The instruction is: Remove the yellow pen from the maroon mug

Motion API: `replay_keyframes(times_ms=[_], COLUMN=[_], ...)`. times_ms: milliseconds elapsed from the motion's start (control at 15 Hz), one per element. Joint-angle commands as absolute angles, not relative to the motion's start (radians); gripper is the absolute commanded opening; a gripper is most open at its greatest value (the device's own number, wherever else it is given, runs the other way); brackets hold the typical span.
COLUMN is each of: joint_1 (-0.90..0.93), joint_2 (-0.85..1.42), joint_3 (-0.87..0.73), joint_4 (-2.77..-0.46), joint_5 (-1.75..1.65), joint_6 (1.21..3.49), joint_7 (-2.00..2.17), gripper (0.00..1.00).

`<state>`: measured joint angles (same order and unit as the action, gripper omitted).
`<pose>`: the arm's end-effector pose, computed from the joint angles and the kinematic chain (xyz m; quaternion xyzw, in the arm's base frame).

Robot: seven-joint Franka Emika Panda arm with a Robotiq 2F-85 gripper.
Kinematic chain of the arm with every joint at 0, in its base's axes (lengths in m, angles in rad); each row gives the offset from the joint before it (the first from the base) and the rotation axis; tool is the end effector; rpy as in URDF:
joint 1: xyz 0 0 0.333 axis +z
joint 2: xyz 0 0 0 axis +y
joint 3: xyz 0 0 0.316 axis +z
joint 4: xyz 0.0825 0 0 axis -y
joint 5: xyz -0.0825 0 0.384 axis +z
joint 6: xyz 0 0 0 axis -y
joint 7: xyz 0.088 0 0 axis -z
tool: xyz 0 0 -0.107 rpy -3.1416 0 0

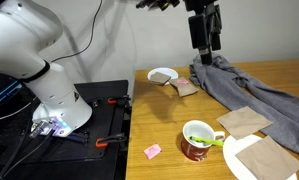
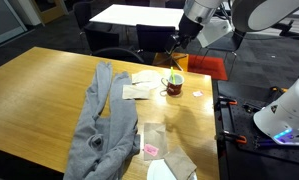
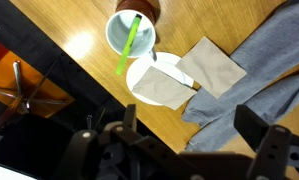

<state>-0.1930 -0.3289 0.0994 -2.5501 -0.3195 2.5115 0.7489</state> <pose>0.4447 -0.0390 0.4134 0.9365 -0.2954 0.1734 0.0755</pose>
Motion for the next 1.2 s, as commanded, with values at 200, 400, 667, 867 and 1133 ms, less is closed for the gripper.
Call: replay_keyframes(times_ms=[200,400,667,867,1133], joint_1=[-0.285,-0.305,-0.312,-0.35,-0.357], joint_2=[-0.248,-0.187,-0.1,-0.034,0.053], joint_3=[0.11,0.095,0.059,0.073,0.06], joint_4=[-2.579,-2.574,-2.544,-2.517,-2.467], joint_5=[-0.491,-0.572,-0.741,-0.871,-1.022], joint_6=[2.65,2.695,2.709,2.713,2.717], joint_7=[1.026,1.121,1.285,1.409,1.543], gripper=[1.0,1.0,1.0,1.0,1.0])
